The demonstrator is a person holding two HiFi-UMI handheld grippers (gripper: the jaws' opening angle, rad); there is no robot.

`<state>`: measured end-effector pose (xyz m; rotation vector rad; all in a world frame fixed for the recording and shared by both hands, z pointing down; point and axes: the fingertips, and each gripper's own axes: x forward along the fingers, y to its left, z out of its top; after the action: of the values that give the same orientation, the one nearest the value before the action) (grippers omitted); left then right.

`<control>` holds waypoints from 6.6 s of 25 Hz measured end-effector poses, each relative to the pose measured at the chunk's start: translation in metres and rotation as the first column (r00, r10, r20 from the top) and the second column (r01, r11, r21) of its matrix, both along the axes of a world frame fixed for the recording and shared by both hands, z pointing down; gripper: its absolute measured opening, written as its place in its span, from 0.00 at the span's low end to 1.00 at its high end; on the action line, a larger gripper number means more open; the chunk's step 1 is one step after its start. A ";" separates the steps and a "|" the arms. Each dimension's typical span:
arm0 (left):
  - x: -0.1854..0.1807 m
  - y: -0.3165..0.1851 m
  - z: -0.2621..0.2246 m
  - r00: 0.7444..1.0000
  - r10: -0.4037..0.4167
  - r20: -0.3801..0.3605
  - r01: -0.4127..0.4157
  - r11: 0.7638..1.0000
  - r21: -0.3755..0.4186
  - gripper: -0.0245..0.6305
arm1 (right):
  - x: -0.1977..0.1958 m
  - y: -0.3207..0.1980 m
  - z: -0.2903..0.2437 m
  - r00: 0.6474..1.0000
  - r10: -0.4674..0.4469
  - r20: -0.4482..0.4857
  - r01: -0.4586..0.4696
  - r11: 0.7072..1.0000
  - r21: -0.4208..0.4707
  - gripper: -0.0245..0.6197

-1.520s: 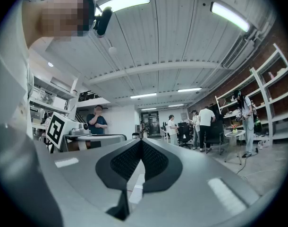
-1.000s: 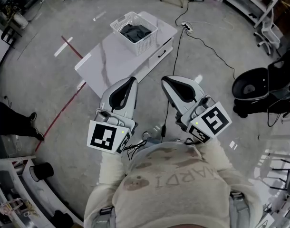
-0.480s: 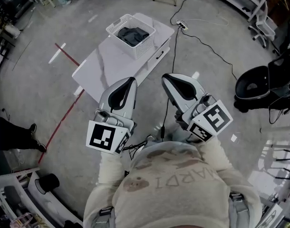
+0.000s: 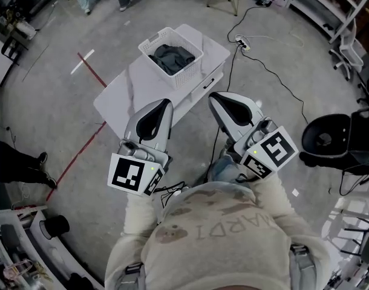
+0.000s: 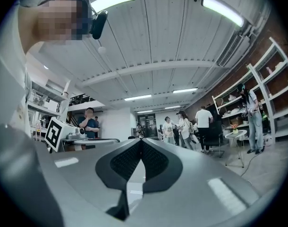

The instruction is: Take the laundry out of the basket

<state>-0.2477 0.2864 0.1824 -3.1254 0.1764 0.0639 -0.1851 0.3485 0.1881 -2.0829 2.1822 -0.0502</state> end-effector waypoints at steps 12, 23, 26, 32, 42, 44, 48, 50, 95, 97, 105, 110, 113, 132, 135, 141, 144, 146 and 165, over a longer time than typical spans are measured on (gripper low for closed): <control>0.117 -0.018 -0.013 0.975 -0.222 -0.025 0.222 0.975 0.007 0.04 | 0.143 -0.024 -0.017 0.981 -0.190 -0.049 0.191 0.981 0.014 0.08; 0.161 -0.041 -0.011 0.948 -0.318 0.016 0.318 0.948 0.009 0.04 | 0.200 -0.045 -0.002 0.965 -0.263 -0.004 0.263 0.965 0.007 0.08; 0.168 -0.055 -0.005 0.946 -0.321 0.032 0.321 0.947 0.019 0.04 | 0.210 -0.060 0.002 0.966 -0.260 -0.003 0.260 0.965 0.010 0.08; 0.178 -0.100 0.005 0.942 -0.333 0.041 0.333 0.943 0.016 0.04 | 0.226 -0.098 0.009 0.969 -0.248 -0.009 0.248 0.969 -0.003 0.08; 0.198 -0.202 0.001 0.939 -0.342 0.037 0.341 0.940 0.022 0.04 | 0.256 -0.202 0.001 0.970 -0.242 -0.026 0.242 0.970 -0.011 0.08; 0.197 -0.223 -0.001 0.939 -0.342 0.036 0.341 0.940 0.028 0.04 | 0.257 -0.225 -0.001 0.970 -0.242 -0.028 0.242 0.970 -0.010 0.08; 0.192 -0.259 0.000 0.943 -0.329 0.040 0.328 0.944 0.035 0.04 | 0.256 -0.262 -0.002 0.972 -0.232 -0.030 0.232 0.973 -0.009 0.08; 0.190 -0.273 0.003 0.943 -0.330 0.046 0.329 0.944 0.036 0.04 | 0.256 -0.276 -0.001 0.974 -0.226 -0.031 0.226 0.974 -0.012 0.08; 0.190 -0.454 0.122 0.726 -0.682 0.092 0.688 0.715 -0.126 0.04 | 0.236 -0.507 0.377 0.613 -0.779 0.130 0.587 0.339 -0.735 0.44; 0.185 -0.458 0.144 0.729 -0.672 0.130 0.685 0.715 -0.141 0.04 | 0.232 -0.504 0.403 0.604 -0.785 0.137 0.567 0.302 -0.767 0.48; 0.188 -0.476 0.199 0.767 -0.622 0.158 0.642 0.749 -0.167 0.04 | 0.226 -0.489 0.486 0.543 -0.831 0.116 0.493 0.204 -0.846 0.55; 0.192 -0.480 0.226 0.788 -0.591 0.172 0.615 0.769 -0.175 0.04 | 0.219 -0.479 0.523 0.507 -0.850 0.143 0.464 0.129 -0.876 0.60; 0.195 -0.479 0.240 0.801 -0.570 0.184 0.598 0.780 -0.185 0.04 | 0.217 -0.473 0.545 0.484 -0.864 0.137 0.432 0.099 -0.896 0.64; 0.190 -0.471 0.272 0.825 -0.527 0.204 0.563 0.796 -0.222 0.04 | 0.212 -0.457 0.650 0.379 -0.924 0.048 0.122 -0.001 -0.992 0.73; 0.186 -0.470 0.275 0.822 -0.531 0.205 0.568 0.792 -0.224 0.04 | 0.212 -0.459 0.652 0.382 -0.924 0.013 0.094 0.025 -0.995 0.69; 0.181 -0.466 0.278 0.818 -0.536 0.207 0.573 0.789 -0.221 0.04 | 0.206 -0.453 0.649 0.324 -0.943 -0.075 0.078 0.106 -0.991 0.32; 0.182 -0.473 0.280 0.811 -0.545 0.214 0.583 0.785 -0.211 0.04 | 0.208 -0.463 0.652 0.345 -0.936 -0.064 0.107 0.108 -0.988 0.26; 0.183 -0.475 0.276 0.807 -0.550 0.215 0.588 0.783 -0.201 0.04 | 0.209 -0.473 0.639 0.395 -0.918 -0.040 0.157 0.110 -0.981 0.25; 0.208 -0.436 0.130 0.816 -0.569 0.105 0.578 0.811 -0.096 0.04 | 0.233 -0.466 0.345 0.719 -0.691 0.077 0.527 0.470 -0.708 0.24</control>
<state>-0.0393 -0.1493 0.3119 -3.0262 1.1529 -0.0695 0.0478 -0.1178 0.5335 -1.3686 3.3508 -0.8832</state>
